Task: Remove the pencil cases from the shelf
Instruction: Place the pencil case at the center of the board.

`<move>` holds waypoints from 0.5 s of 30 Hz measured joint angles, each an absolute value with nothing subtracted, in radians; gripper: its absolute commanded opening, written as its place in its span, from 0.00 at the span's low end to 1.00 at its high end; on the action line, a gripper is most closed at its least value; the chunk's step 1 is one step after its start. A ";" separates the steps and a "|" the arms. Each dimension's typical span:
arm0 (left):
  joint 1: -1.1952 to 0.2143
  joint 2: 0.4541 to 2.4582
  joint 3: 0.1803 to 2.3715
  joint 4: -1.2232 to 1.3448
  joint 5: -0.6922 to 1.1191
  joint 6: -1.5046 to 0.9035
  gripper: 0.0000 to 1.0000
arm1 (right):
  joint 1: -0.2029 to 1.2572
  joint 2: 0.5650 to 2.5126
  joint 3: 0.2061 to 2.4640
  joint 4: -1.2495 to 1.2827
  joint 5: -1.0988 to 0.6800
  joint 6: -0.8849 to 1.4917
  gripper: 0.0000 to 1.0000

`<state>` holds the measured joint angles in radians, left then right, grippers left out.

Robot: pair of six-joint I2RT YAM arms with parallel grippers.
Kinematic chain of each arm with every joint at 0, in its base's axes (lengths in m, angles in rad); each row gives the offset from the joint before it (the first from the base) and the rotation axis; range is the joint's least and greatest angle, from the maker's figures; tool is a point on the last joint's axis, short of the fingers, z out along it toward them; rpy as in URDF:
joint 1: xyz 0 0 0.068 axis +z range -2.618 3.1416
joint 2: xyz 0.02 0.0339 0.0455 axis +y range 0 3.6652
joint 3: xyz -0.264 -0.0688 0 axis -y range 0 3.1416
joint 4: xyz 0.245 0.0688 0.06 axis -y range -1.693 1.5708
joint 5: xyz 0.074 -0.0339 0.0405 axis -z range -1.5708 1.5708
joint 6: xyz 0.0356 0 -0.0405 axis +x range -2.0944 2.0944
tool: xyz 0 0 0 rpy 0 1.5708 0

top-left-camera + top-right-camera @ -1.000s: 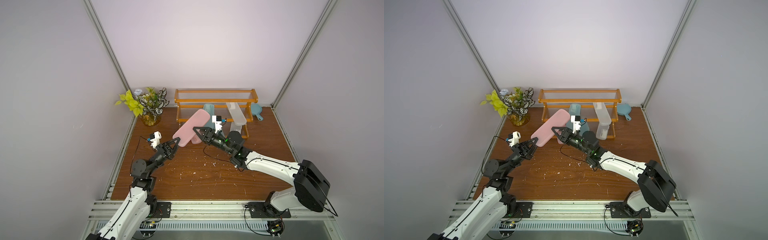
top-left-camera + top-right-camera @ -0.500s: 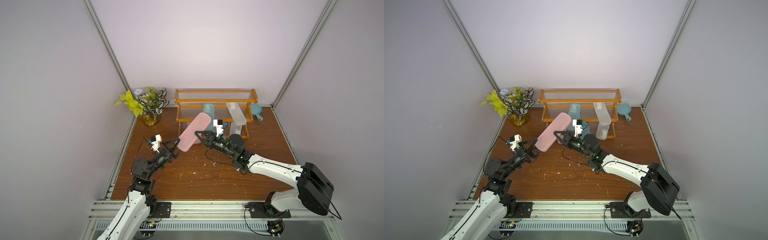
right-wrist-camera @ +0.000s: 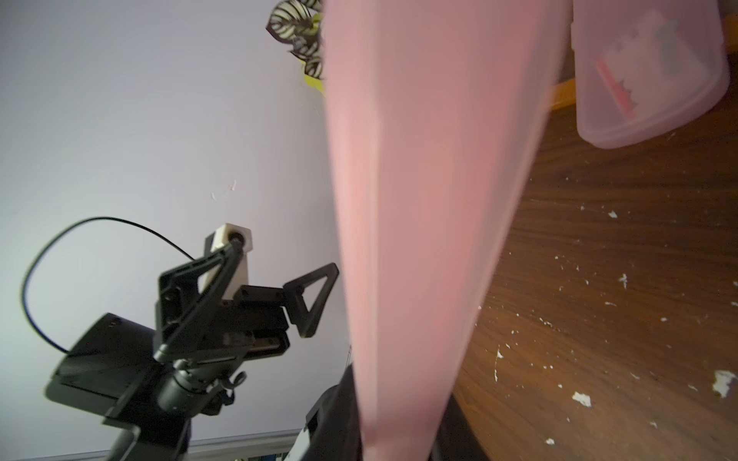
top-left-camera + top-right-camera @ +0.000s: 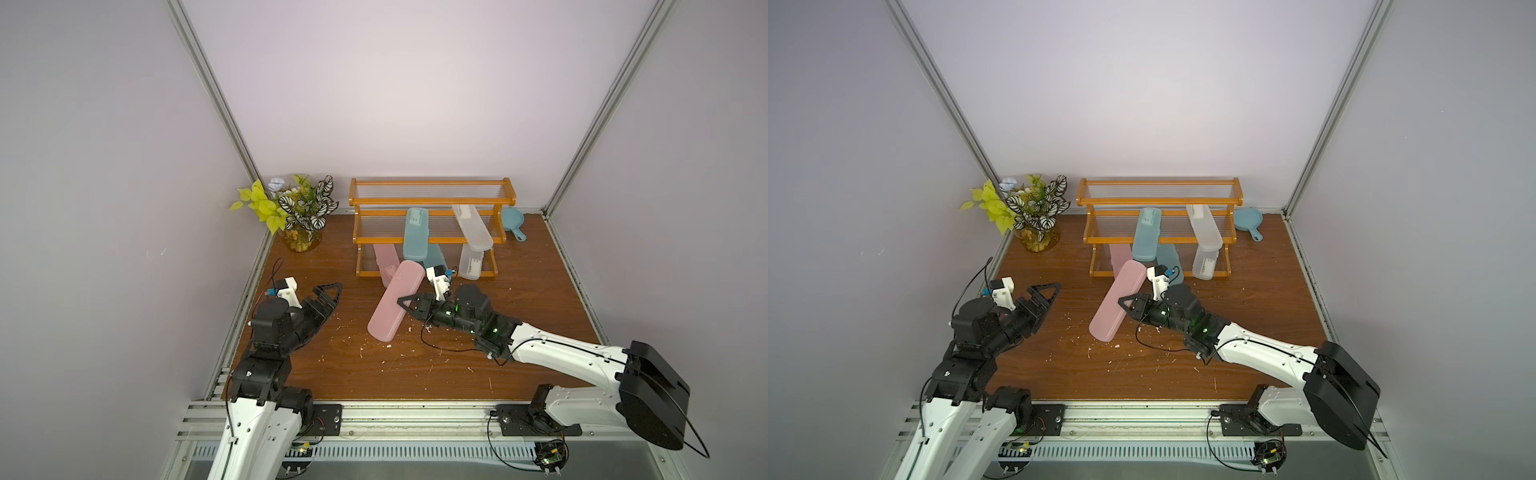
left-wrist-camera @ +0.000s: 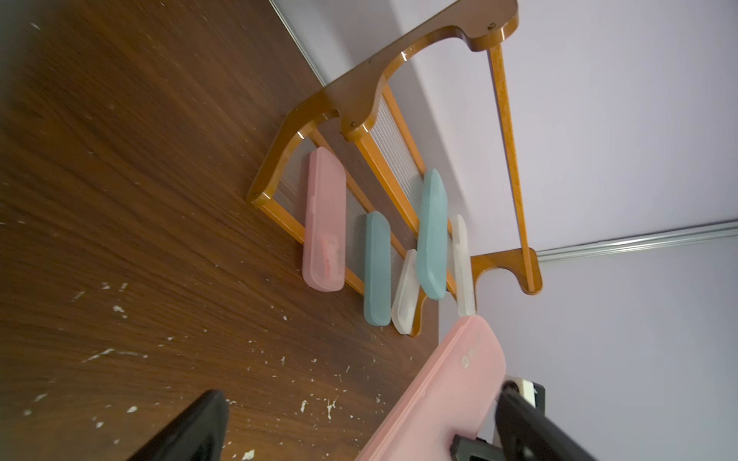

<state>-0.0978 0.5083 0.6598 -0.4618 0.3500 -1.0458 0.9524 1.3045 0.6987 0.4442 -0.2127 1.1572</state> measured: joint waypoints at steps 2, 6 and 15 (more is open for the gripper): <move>-0.098 0.528 0.701 -0.499 0.326 -1.001 0.99 | 0.974 1.341 0.699 0.447 -0.219 1.155 0.18; -0.098 0.538 0.747 -0.541 0.287 -0.945 0.99 | 1.017 1.460 0.717 0.456 -0.242 1.156 0.18; -0.098 0.510 0.775 -0.596 0.259 -0.909 0.99 | 1.062 1.759 0.900 0.562 -0.310 1.188 0.16</move>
